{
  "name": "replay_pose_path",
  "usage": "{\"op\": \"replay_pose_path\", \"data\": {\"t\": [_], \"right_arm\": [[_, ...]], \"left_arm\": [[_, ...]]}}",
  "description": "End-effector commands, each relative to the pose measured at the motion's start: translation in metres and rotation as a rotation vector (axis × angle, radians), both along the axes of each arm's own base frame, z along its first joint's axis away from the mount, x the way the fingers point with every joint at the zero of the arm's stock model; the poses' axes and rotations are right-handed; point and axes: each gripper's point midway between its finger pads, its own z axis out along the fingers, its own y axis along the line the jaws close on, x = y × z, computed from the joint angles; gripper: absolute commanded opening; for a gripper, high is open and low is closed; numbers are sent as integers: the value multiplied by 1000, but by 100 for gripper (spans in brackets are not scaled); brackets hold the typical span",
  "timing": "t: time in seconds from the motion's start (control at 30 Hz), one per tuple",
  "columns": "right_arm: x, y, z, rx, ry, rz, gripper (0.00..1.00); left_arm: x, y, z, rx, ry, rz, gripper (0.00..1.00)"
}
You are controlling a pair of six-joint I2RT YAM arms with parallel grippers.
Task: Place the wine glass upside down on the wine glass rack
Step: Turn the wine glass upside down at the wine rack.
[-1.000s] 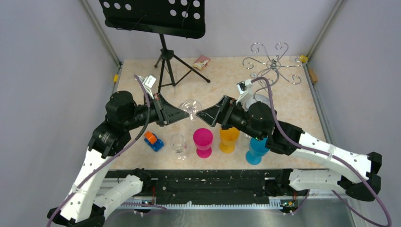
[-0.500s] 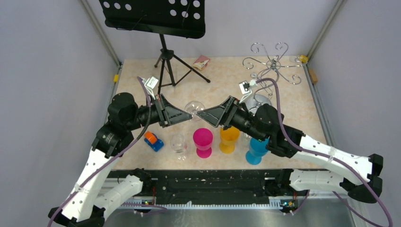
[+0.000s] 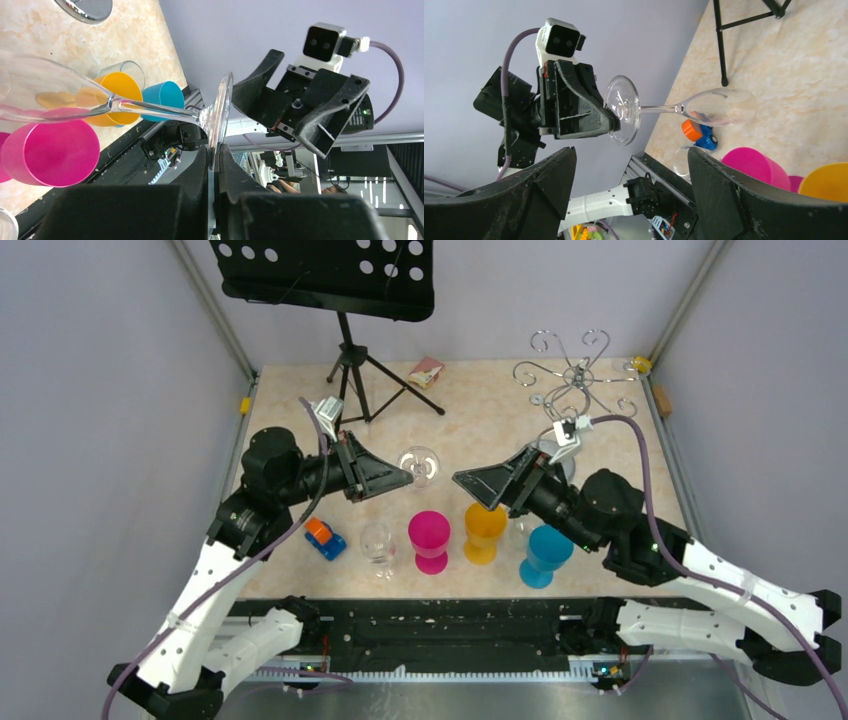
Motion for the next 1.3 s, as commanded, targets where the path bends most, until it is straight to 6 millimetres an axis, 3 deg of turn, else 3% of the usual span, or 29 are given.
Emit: {"op": "replay_pose_path", "data": {"t": [0.0, 0.27, 0.43, 0.7, 1.03, 1.27], "right_arm": [[2, -29, 16, -27, -38, -72, 85], [11, -72, 4, -137, 27, -224, 91], [14, -79, -5, -208, 52, -257, 91], [20, -116, -45, -471, 135, -397, 91], [23, -149, -68, -552, 169, -526, 91], [20, -164, -74, -523, 177, -565, 90]], "left_arm": [[12, -9, 15, -73, -17, -4, 0], [26, -26, 13, -93, 34, -51, 0], [33, -37, 5, -90, 72, -69, 0], [48, -45, 7, -111, 103, -40, 0], [62, -76, 11, -133, 137, -82, 0], [73, -95, 22, -182, 123, -109, 0]]}}
